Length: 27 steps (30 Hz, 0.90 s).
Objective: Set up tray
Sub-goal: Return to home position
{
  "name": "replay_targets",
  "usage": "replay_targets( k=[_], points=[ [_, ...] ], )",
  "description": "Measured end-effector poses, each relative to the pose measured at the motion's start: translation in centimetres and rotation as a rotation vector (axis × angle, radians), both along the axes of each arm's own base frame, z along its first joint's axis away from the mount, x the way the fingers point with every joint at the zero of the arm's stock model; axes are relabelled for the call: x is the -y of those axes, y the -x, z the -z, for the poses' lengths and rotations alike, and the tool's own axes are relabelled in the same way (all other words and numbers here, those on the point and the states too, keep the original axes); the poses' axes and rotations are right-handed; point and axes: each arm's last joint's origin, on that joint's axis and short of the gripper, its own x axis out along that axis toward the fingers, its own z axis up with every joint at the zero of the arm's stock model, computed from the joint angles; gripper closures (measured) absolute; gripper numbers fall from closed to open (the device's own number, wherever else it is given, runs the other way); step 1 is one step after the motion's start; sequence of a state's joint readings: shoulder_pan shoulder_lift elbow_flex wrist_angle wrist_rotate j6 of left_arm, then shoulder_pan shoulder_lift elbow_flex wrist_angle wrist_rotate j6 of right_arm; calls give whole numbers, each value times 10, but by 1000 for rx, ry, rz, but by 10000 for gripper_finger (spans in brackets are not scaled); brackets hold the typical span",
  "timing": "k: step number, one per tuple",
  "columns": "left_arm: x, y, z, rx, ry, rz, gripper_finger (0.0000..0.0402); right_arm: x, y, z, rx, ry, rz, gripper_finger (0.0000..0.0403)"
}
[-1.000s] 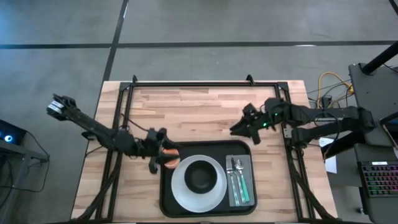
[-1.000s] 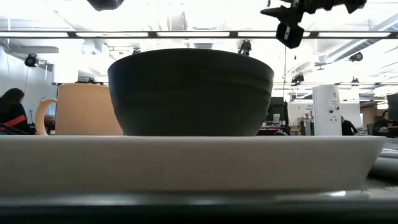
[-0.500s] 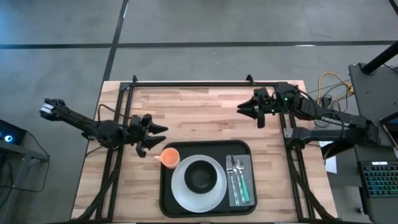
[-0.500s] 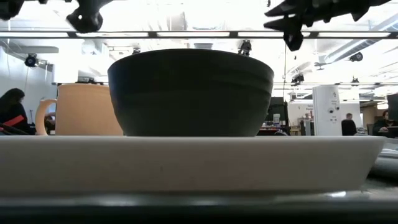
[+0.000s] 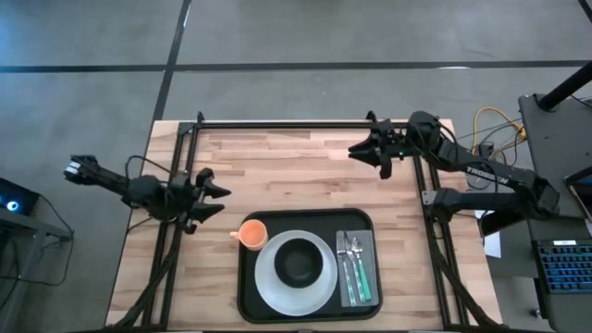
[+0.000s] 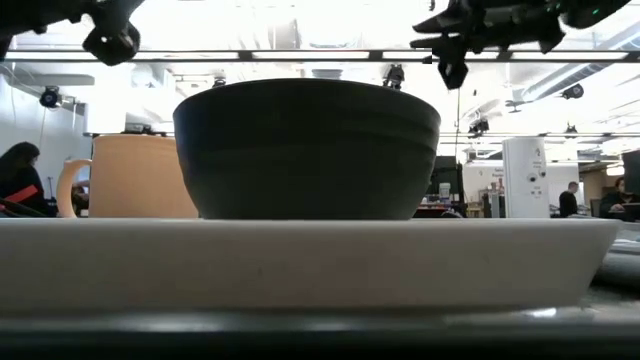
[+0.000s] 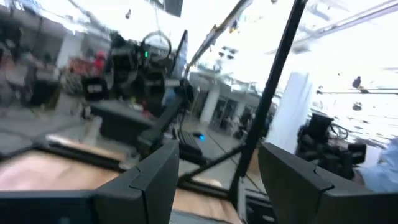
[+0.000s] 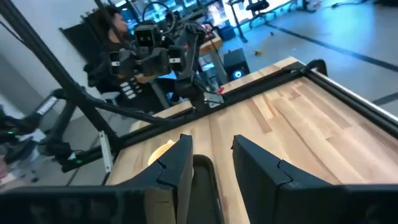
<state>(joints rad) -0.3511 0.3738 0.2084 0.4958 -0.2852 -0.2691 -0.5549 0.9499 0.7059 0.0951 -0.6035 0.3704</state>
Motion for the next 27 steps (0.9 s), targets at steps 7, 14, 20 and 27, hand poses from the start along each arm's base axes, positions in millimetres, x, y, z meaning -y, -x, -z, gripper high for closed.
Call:
replay_targets(
  k=[7,14,20,27],
  points=[
    [-5,18,20,88,-20,38,203,17,1,6,-16,-45,18,305],
    [-5,28,41,121,-15,163,203,22,14,-2,23,-19,79,298],
    [-10,24,40,40,5,118,203,17,21,-9,53,1,83,305],
    [-18,21,44,16,-14,42,203,12,30,-5,67,15,68,309]
  ],
)
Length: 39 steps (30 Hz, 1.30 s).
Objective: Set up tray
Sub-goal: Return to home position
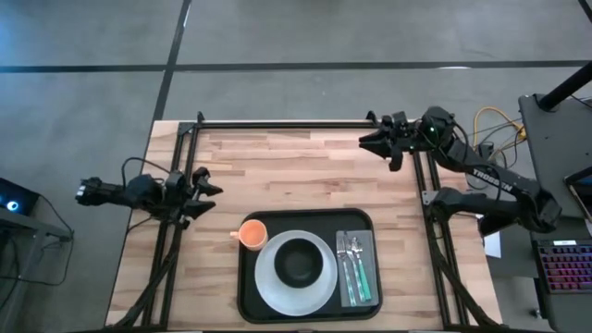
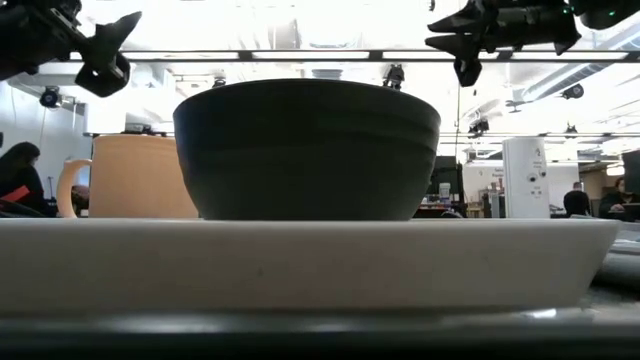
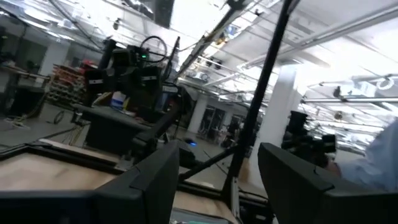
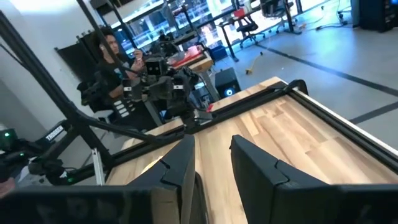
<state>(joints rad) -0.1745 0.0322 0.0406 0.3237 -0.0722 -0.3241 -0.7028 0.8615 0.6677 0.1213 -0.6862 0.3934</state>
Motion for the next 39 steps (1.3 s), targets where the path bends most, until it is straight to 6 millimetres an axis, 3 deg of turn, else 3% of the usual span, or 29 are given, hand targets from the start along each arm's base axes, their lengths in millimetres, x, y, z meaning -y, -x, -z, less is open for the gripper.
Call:
replay_targets(
  k=[8,26,39],
  points=[
    [-7,-2,10,-106,-9,-31,202,-1,19,27,34,17,64,311],
    [-7,-6,13,-151,18,-33,203,-19,41,97,101,-33,78,312],
    [-7,-15,21,-247,9,-35,203,-26,47,134,-15,-220,92,312]
  ],
)
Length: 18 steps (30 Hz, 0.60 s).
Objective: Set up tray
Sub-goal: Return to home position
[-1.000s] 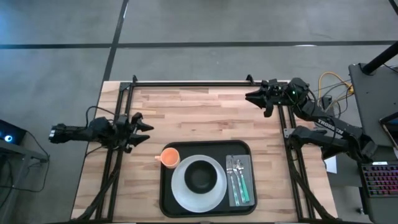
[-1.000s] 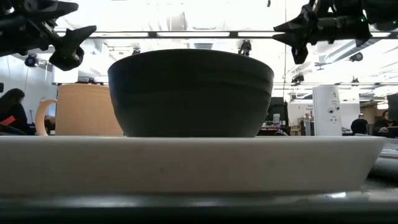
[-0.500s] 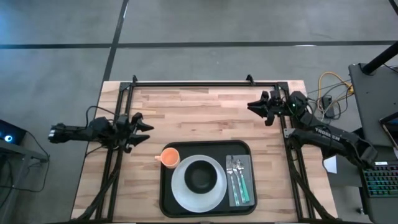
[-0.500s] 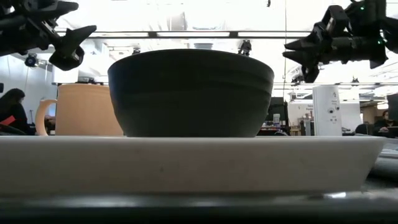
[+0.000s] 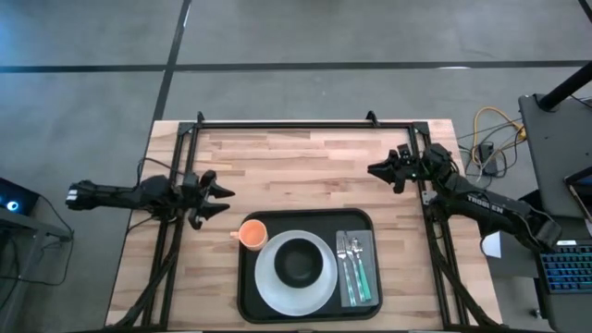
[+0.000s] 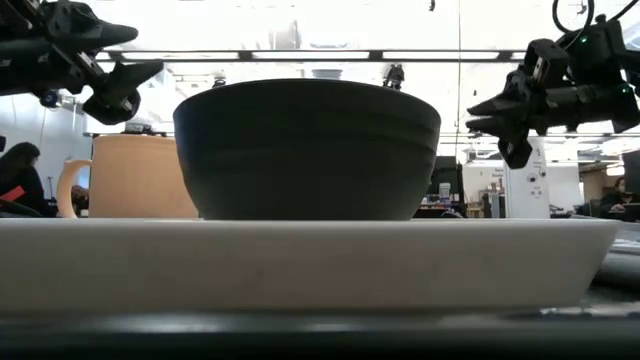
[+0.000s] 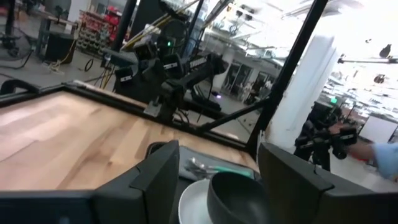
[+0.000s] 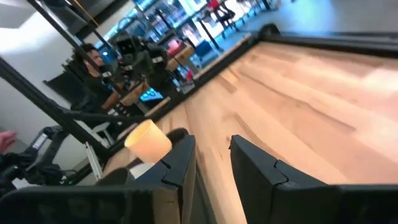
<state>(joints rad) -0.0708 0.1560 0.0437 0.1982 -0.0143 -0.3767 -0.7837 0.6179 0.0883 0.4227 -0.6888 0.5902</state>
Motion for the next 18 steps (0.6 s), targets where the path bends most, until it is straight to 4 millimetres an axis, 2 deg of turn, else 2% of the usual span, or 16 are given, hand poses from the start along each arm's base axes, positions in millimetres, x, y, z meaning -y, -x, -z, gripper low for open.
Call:
replay_targets(
  k=[10,18],
  points=[
    [0,-4,6,-49,-4,0,203,-1,0,7,-34,-26,-1,317],
    [0,0,12,-31,-2,0,203,-21,2,2,54,56,-106,326]
  ],
)
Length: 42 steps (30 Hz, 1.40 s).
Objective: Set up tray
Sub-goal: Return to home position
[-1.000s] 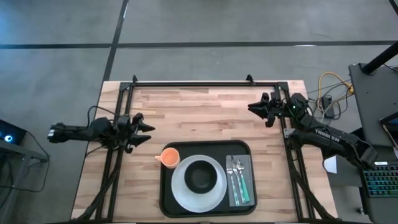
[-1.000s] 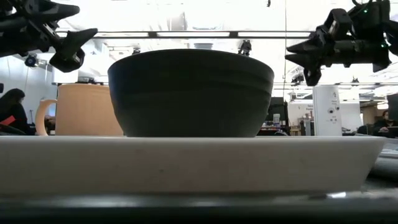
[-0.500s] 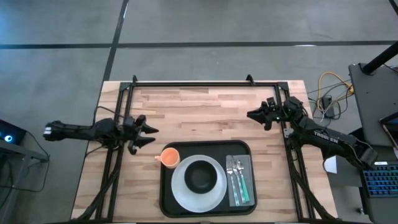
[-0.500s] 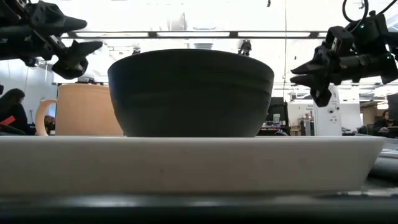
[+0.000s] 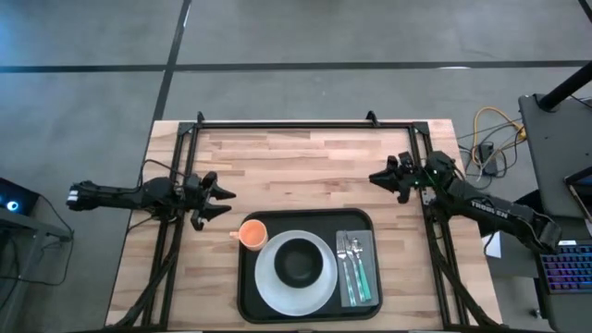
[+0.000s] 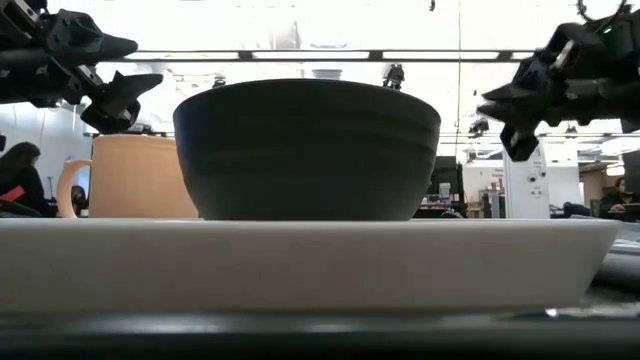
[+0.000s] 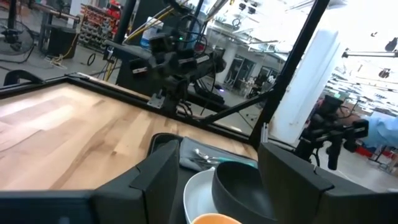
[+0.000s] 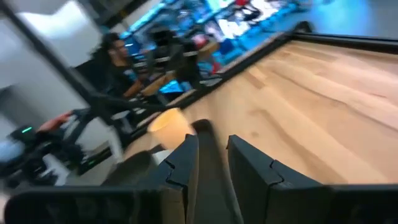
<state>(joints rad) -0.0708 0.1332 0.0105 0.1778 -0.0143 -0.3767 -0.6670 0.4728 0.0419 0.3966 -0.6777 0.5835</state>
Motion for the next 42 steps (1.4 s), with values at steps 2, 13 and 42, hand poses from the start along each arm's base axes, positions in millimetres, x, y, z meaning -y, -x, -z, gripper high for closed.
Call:
replay_targets(
  k=[2,13,42],
  points=[
    [0,1,1,-4,0,0,203,-7,0,-4,38,29,-47,325],
    [0,5,-3,35,2,0,202,-38,12,-26,264,162,-234,320],
    [0,5,-3,44,3,0,203,-89,24,-28,413,64,-622,333]
  ],
)
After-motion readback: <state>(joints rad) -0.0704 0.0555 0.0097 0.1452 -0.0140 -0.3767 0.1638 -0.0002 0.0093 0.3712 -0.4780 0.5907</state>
